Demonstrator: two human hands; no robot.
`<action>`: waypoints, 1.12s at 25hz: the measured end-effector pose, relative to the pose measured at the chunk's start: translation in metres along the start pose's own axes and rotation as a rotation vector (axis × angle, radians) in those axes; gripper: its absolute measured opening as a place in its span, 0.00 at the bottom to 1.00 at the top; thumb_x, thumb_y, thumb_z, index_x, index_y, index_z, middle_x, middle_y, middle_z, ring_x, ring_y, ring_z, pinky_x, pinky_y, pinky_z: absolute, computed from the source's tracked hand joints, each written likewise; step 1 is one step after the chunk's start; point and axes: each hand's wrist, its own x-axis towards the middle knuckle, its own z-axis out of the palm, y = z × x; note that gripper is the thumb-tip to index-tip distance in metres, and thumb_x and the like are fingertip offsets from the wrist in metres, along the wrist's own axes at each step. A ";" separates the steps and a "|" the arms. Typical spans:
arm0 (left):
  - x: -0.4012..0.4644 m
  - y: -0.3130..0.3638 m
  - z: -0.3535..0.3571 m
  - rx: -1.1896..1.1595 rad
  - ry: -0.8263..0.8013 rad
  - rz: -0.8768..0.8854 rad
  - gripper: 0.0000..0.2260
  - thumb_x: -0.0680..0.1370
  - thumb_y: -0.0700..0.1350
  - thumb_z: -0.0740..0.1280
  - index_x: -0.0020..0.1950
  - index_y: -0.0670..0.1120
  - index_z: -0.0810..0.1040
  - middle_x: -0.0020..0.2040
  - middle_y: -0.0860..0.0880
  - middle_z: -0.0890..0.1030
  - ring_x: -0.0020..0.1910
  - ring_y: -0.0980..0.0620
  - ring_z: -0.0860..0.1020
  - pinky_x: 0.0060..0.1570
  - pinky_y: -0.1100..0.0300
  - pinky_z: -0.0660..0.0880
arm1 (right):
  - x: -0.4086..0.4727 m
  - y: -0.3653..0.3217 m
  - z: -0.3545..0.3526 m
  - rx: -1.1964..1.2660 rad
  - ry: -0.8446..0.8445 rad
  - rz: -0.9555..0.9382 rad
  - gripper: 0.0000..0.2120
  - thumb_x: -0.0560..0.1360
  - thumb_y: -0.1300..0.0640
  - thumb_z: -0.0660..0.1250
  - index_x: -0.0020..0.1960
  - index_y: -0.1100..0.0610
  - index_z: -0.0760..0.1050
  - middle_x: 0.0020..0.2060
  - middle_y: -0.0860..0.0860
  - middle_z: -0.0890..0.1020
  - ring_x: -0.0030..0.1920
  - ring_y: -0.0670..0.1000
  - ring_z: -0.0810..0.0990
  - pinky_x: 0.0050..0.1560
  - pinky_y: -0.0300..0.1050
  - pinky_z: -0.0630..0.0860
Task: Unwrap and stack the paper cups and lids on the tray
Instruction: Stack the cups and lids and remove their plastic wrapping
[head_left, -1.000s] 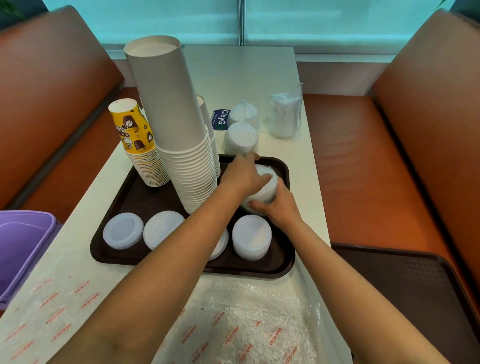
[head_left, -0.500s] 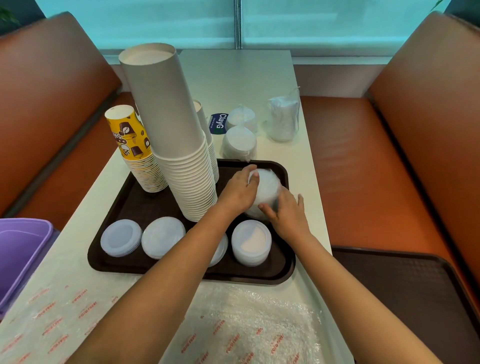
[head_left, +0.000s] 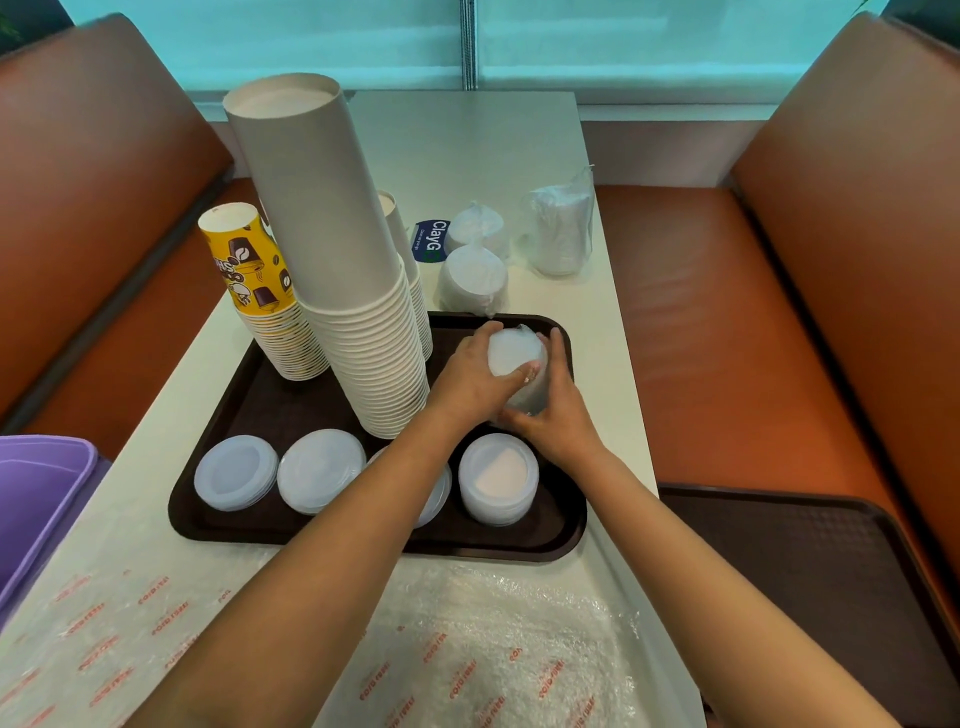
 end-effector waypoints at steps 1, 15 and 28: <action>-0.001 -0.001 0.001 0.001 0.001 0.012 0.29 0.77 0.54 0.65 0.75 0.49 0.60 0.72 0.45 0.65 0.69 0.47 0.67 0.64 0.58 0.63 | 0.001 0.000 0.002 -0.006 0.007 0.048 0.53 0.67 0.54 0.77 0.77 0.56 0.42 0.74 0.54 0.61 0.72 0.51 0.63 0.65 0.35 0.62; -0.005 -0.001 -0.002 -0.052 0.038 -0.042 0.36 0.73 0.58 0.68 0.75 0.47 0.58 0.72 0.44 0.64 0.70 0.46 0.65 0.66 0.56 0.63 | 0.013 -0.005 -0.004 0.014 -0.016 0.104 0.60 0.60 0.50 0.79 0.77 0.56 0.41 0.76 0.50 0.53 0.75 0.46 0.54 0.72 0.42 0.58; 0.003 0.011 -0.008 0.206 0.133 -0.027 0.31 0.72 0.55 0.71 0.70 0.45 0.66 0.68 0.45 0.64 0.67 0.46 0.66 0.66 0.56 0.62 | 0.015 0.003 0.002 0.066 -0.057 0.132 0.40 0.66 0.55 0.78 0.72 0.55 0.60 0.59 0.48 0.74 0.57 0.47 0.74 0.53 0.35 0.70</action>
